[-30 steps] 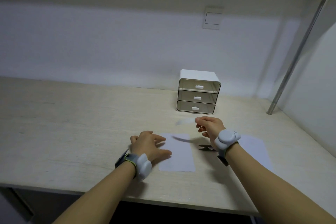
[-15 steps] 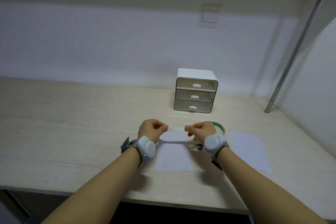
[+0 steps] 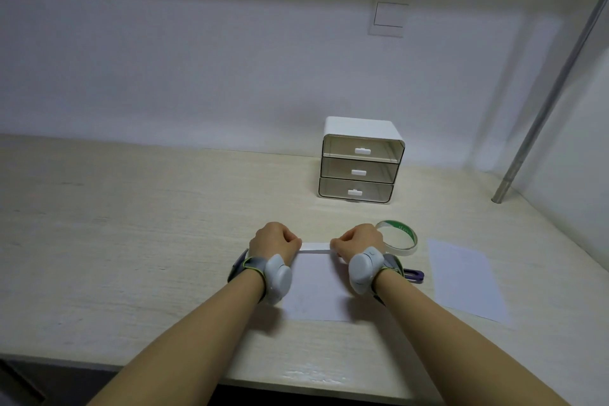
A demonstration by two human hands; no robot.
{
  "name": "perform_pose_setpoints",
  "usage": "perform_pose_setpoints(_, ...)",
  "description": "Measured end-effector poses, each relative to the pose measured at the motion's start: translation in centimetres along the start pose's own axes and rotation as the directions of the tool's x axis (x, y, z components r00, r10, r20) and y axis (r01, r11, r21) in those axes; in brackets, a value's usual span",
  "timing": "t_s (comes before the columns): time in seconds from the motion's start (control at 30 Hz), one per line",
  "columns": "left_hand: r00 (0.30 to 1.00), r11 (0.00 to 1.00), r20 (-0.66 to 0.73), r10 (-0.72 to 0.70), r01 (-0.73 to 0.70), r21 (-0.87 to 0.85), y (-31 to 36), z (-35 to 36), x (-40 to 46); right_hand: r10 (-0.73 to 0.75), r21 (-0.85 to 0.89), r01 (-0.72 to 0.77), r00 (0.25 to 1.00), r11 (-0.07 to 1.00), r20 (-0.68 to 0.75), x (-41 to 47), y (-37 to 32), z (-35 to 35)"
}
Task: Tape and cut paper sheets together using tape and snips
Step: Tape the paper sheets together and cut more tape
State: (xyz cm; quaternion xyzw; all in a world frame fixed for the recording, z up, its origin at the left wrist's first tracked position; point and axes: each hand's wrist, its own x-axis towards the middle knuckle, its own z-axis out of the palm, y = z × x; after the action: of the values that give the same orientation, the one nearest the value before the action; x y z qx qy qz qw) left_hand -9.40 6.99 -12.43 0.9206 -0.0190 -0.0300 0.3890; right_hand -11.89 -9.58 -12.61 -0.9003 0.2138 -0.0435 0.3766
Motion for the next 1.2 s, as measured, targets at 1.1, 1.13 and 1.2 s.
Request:
perform_pose_setpoints(1.1,0.998,0.998,-0.054,-0.041,0.043,0.036,-1.1,0.6,1.1,0.010,-0.325,-0.017,1.000,0.945,-0.024,-0.7,-0.8,-0.8)
perform_pose_setpoints(1.13,0.998,0.998,-0.048,-0.043,0.045,0.044,-1.1,0.4,0.8,0.019,-0.333,-0.027,0.999,0.943,-0.026,-0.8,-0.5,-0.9)
perform_pose_setpoints(1.2,0.998,0.997,-0.042,-0.047,0.049,0.057,-1.1,0.2,0.5,0.020,-0.371,-0.024,1.000,0.928,-0.014,-0.9,0.0,-1.2)
